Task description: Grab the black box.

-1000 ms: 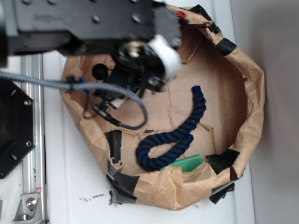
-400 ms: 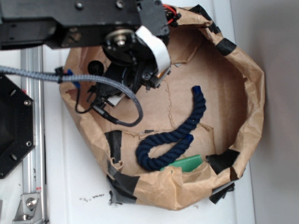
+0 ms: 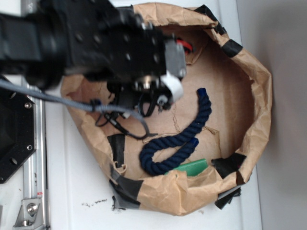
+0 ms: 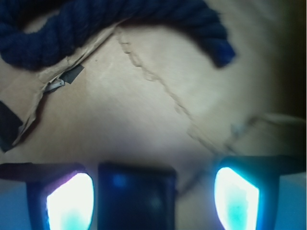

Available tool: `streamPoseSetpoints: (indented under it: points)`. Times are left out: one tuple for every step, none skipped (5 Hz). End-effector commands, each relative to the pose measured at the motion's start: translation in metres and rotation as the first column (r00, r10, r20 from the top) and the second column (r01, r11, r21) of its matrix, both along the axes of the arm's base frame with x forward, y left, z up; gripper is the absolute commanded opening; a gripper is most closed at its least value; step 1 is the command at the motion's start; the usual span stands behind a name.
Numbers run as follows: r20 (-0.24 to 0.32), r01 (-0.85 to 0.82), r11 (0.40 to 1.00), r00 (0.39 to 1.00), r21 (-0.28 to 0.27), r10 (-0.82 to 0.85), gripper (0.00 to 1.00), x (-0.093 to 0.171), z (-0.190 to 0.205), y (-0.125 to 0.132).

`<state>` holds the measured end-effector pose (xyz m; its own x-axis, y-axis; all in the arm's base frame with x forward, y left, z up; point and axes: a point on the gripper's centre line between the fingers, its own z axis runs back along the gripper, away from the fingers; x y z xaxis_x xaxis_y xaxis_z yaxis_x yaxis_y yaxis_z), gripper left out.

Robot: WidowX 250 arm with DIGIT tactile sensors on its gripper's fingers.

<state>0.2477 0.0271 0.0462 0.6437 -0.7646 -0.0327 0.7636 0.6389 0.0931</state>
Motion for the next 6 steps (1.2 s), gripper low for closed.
streamPoseSetpoints:
  points:
    - [-0.036,0.07,0.998,0.997,-0.006,-0.07,1.0,0.004,-0.013,-0.009]
    - [-0.047,0.085,0.996,0.995,0.002,-0.085,1.0,-0.002,-0.016,-0.009]
    - [-0.066,0.076,0.997,0.995,0.005,-0.076,1.0,-0.013,-0.019,-0.011]
    - [-0.042,0.031,1.0,0.999,-0.005,-0.031,1.0,-0.02,-0.011,-0.009]
    - [0.029,-0.014,0.999,0.999,-0.044,0.015,1.0,-0.021,0.012,0.002]
    - [0.088,-0.049,0.995,0.995,-0.085,0.057,1.0,-0.023,0.037,0.014]
